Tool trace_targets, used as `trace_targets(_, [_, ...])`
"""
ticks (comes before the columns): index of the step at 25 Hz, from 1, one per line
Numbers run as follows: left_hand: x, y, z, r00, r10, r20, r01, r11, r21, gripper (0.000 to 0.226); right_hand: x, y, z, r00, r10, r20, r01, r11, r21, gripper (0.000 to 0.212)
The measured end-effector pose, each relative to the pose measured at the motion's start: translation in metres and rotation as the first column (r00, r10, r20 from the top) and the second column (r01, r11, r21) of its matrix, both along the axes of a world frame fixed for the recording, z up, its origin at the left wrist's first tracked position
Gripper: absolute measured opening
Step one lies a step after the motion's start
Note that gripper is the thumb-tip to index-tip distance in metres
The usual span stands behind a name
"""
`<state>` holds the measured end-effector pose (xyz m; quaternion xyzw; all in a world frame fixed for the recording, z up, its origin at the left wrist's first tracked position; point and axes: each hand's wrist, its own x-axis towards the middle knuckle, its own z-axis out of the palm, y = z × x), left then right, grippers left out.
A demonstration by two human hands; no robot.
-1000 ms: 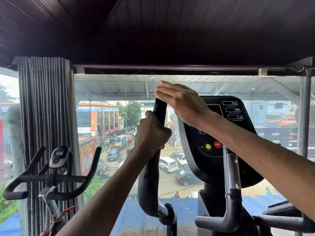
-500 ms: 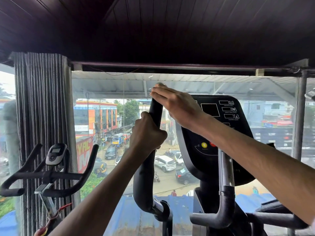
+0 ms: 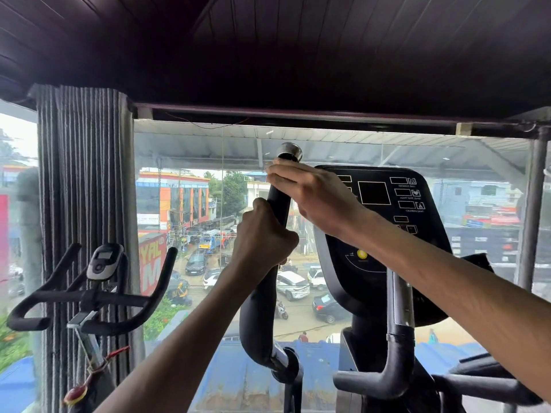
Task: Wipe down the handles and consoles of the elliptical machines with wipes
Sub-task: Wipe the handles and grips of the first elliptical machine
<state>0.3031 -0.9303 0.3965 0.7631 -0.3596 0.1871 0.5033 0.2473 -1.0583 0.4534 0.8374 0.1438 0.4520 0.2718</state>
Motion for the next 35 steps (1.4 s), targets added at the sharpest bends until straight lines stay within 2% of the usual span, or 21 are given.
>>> trace_targets(3, [0.0,-0.001,-0.001,1.0,-0.001,-0.01,0.0,1.0,-0.022,0.034,-0.014,-0.009,0.0,0.996,0.088,0.009,-0.088,0.996,-0.032,0.054])
trace_targets(7, [-0.001,0.001,-0.004,0.999,-0.021,-0.028,0.02,0.999,-0.027,0.033,-0.01,0.001,0.019,0.997,0.033,0.069,-0.032,0.999,-0.006,0.041])
trace_targets(10, [-0.001,0.005,-0.012,0.999,-0.027,-0.047,0.026,0.999,-0.024,0.032,-0.002,0.008,0.002,0.999,0.011,0.045,-0.012,1.0,0.016,0.043])
trace_targets(15, [-0.008,0.012,-0.024,0.998,-0.033,-0.045,0.032,0.999,-0.041,0.03,-0.019,-0.005,-0.02,0.992,0.108,0.062,-0.103,0.992,-0.073,0.048])
trace_targets(20, [-0.02,0.018,-0.019,0.987,-0.059,-0.149,0.051,0.997,-0.057,0.019,-0.005,0.011,-0.001,0.999,0.0,0.052,0.0,1.0,-0.004,0.039])
trace_targets(23, [-0.021,0.02,-0.02,0.981,-0.08,-0.174,0.069,0.995,-0.071,0.018,-0.013,0.012,-0.026,0.998,0.066,-0.004,-0.067,0.997,-0.038,0.04])
trace_targets(26, [-0.021,0.02,-0.022,0.976,-0.107,-0.187,0.089,0.991,-0.102,0.021,-0.025,0.002,-0.034,0.989,0.143,0.022,-0.142,0.988,-0.063,0.045])
trace_targets(31, [-0.025,0.026,-0.023,0.966,-0.146,-0.215,0.122,0.985,-0.122,0.023,-0.016,0.012,-0.016,0.994,0.069,0.085,-0.071,0.997,0.016,0.04])
trace_targets(35, [-0.032,0.033,-0.037,0.947,-0.208,-0.245,0.168,0.971,-0.173,0.025,-0.022,0.018,-0.049,0.991,0.136,0.004,-0.136,0.99,-0.031,0.044])
